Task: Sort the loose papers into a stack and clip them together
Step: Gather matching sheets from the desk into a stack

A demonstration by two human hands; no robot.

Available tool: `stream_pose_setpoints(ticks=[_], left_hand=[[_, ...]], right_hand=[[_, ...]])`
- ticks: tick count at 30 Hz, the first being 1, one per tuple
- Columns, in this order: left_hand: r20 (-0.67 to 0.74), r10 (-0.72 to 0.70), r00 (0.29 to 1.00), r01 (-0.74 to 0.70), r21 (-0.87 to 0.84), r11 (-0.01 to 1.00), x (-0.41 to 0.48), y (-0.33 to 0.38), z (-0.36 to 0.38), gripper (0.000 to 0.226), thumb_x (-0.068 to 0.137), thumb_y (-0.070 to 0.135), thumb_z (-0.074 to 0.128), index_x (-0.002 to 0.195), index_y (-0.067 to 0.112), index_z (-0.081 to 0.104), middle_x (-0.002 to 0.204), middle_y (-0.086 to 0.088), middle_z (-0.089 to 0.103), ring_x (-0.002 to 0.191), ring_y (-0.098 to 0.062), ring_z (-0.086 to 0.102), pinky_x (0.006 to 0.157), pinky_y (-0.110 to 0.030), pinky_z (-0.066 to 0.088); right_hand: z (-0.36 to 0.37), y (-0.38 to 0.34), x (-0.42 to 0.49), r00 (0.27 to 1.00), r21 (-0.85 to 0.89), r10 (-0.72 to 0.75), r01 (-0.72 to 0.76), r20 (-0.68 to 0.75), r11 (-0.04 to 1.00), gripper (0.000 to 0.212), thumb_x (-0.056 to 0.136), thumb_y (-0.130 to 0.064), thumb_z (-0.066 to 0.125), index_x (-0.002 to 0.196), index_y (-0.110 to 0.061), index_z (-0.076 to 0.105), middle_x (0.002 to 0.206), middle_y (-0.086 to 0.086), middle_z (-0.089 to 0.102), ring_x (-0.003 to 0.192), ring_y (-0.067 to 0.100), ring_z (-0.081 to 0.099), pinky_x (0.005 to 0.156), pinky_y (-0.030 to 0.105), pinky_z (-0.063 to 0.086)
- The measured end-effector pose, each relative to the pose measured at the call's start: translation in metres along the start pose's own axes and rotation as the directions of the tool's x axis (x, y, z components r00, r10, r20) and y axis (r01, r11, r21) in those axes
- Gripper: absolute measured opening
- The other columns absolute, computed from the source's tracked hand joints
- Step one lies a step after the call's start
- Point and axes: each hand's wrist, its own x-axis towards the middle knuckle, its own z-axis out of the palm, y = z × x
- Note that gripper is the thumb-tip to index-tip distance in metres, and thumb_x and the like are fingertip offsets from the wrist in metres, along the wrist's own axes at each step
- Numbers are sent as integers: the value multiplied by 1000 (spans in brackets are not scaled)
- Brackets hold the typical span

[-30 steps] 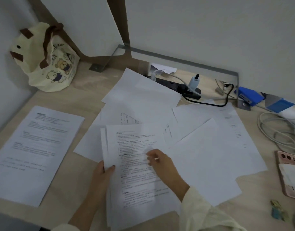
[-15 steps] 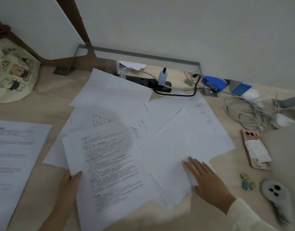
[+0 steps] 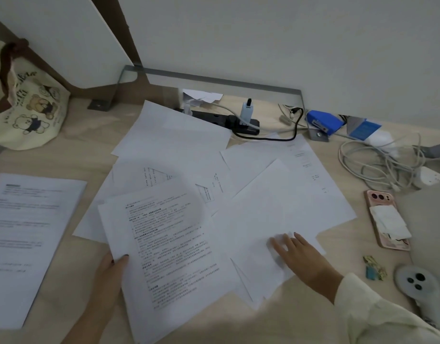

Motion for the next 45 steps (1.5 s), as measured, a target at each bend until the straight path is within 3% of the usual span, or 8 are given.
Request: stream_pose_setpoints(ticks=[5,11,21,25,28,31,39,45], left_hand=[[-3,-13,1000,13,-10,1000,0,-2,-5,33,92,8,46,124,7,55,118,-11,61,104,-30,56,93,-45,44],[-20,15,1000,-15,4,1000,-2,-3,-10,31,93,6,44,122,7,55,112,-7,59,98,-25,54,86,-38,40],[-13,3,1000,-3,-10,1000,-7,-4,-11,31,94,4,43,122,4,55,112,-9,60,97,-26,54,85,-38,41],[0,10,1000,-10,-9,1000,-10,-7,-14,30,94,5,43,121,4,55,112,-10,60,95,-26,55,83,-38,42],[15,15,1000,-15,-21,1000,-11,-7,-15,29,95,6,42,120,6,56,110,-8,60,93,-26,55,83,-39,43],[30,13,999,-13,-17,1000,-7,-8,-17,29,94,8,43,120,9,57,111,-11,62,97,-30,58,87,-43,45],[51,9,999,-7,-38,999,-5,-11,-19,25,94,13,45,117,18,56,110,-3,63,103,-28,58,89,-44,45],[26,-8,1000,9,-37,999,-4,-11,-18,31,95,13,45,125,13,54,112,-6,61,103,-28,57,91,-44,45]], right_hand=[[-11,8,4,998,-60,-30,34,63,998,82,28,-28,87,104,-7,67,92,14,72,75,26,70,75,48,57],[-23,-2,0,940,52,-77,64,333,997,106,19,-66,81,108,-9,68,105,18,70,86,28,71,67,39,59],[-14,-11,2,984,41,-16,9,177,999,89,32,-17,84,113,-6,47,92,14,68,66,23,64,62,33,58],[-30,-12,16,970,182,90,-132,225,974,65,41,-23,87,99,-9,62,85,8,64,63,20,64,53,28,55],[-53,-12,47,972,255,70,-128,226,958,58,78,-25,68,129,-6,46,124,14,51,105,31,56,91,38,45],[-66,-11,95,978,214,36,-81,206,974,69,86,-26,60,143,-11,24,146,10,30,126,28,39,106,34,29],[-75,-15,157,948,49,-33,18,317,999,85,76,-29,72,140,-8,21,138,11,34,121,26,41,98,32,35],[-73,-2,149,964,-44,-22,35,266,998,50,86,-40,55,123,-7,49,127,9,43,119,25,38,99,31,31]])
